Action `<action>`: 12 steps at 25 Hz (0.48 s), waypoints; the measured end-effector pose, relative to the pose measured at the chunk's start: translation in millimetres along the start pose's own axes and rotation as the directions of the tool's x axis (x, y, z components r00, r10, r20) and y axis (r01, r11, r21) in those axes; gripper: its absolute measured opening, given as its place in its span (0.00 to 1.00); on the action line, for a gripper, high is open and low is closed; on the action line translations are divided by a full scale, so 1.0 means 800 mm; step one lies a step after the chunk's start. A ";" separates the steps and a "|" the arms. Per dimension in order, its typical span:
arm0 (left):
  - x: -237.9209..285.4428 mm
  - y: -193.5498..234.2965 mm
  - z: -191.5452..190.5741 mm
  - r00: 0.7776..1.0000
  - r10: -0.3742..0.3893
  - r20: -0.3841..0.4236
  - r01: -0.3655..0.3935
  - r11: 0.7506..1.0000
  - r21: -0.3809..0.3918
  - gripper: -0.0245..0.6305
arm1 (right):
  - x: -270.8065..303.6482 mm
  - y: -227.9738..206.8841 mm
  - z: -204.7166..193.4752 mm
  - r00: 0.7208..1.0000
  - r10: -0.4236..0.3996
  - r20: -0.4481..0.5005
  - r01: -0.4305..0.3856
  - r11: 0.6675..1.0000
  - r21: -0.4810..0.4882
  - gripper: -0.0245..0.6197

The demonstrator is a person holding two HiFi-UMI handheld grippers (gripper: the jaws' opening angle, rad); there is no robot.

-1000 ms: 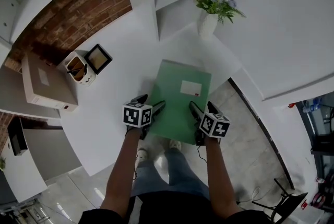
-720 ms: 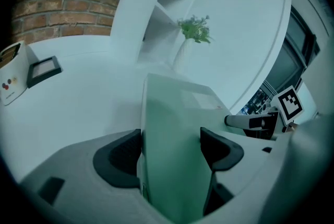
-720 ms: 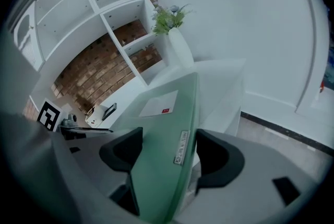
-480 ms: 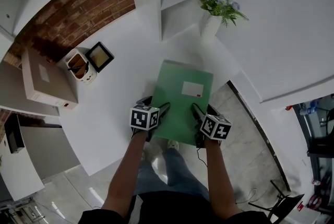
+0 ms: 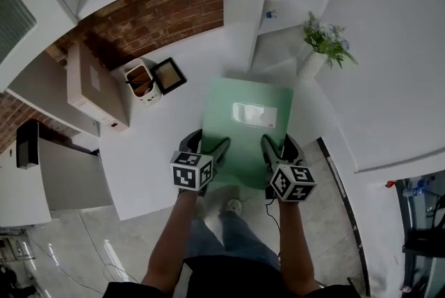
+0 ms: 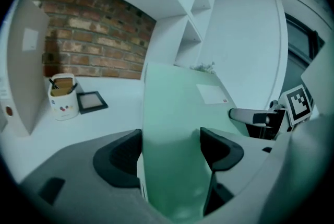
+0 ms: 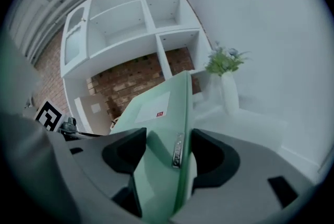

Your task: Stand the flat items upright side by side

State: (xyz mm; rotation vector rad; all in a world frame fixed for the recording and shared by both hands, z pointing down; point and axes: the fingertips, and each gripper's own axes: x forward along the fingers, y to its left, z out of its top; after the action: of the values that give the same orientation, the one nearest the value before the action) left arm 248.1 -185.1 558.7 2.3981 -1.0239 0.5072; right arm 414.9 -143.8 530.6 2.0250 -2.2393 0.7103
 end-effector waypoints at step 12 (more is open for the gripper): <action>-0.186 0.106 0.058 0.877 0.324 0.355 -0.331 0.943 -0.042 0.56 | 0.042 0.208 0.071 0.861 0.476 0.176 -0.421 0.864 -0.276 0.45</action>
State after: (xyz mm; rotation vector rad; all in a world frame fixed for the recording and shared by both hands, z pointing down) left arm 94.6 -177.7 469.7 2.3944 -1.6095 0.1894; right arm 266.6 -188.2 440.5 1.5588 -2.8264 0.2031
